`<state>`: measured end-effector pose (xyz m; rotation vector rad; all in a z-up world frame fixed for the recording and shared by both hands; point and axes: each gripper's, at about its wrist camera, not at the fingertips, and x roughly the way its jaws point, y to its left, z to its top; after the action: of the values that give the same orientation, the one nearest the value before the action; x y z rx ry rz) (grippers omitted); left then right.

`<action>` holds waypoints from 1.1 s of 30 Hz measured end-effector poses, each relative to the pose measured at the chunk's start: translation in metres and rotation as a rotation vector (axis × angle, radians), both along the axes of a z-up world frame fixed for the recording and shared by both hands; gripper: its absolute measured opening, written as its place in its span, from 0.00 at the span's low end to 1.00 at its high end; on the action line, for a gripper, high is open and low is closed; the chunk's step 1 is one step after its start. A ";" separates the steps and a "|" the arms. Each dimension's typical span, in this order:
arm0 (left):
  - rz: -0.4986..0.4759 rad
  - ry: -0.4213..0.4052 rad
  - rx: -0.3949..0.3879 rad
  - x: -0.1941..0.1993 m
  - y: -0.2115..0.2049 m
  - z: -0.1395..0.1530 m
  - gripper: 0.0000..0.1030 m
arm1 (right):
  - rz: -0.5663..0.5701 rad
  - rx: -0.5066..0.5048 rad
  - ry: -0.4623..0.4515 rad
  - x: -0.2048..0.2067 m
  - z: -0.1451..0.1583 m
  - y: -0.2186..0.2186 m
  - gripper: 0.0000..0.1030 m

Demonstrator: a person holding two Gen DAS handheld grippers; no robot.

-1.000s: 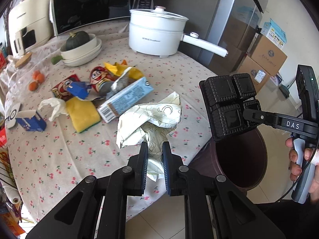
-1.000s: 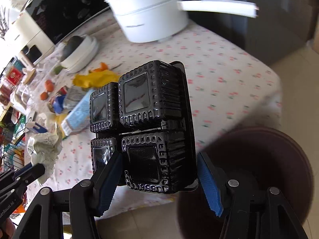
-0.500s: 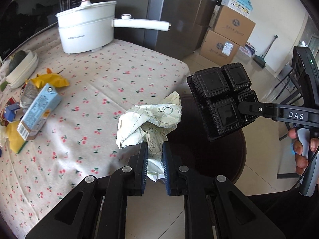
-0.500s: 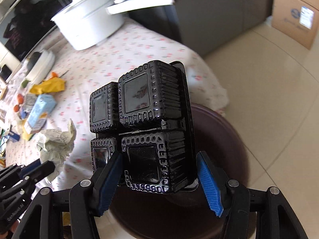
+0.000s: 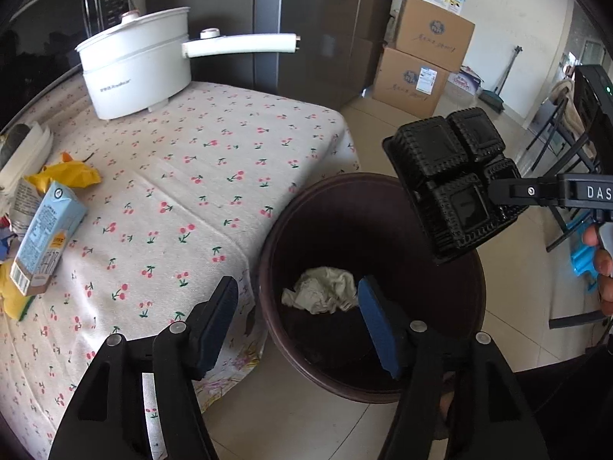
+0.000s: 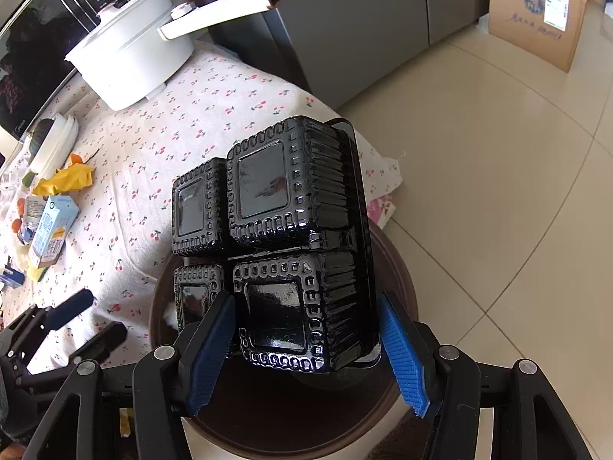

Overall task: Collect trash
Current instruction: 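Carry the paper and black container over the bin and open both tools, then move both tools back to the table and grasp the milk carton with the right tool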

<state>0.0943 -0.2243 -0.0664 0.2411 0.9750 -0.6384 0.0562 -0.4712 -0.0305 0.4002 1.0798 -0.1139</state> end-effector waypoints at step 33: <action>0.294 0.023 0.015 0.036 0.097 0.018 0.83 | 0.013 -0.026 0.001 0.019 0.004 0.030 0.89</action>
<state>0.1300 -0.1273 -0.0488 0.1002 1.0143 -0.3660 0.0755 -0.4416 -0.0260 0.3696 1.0812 -0.1165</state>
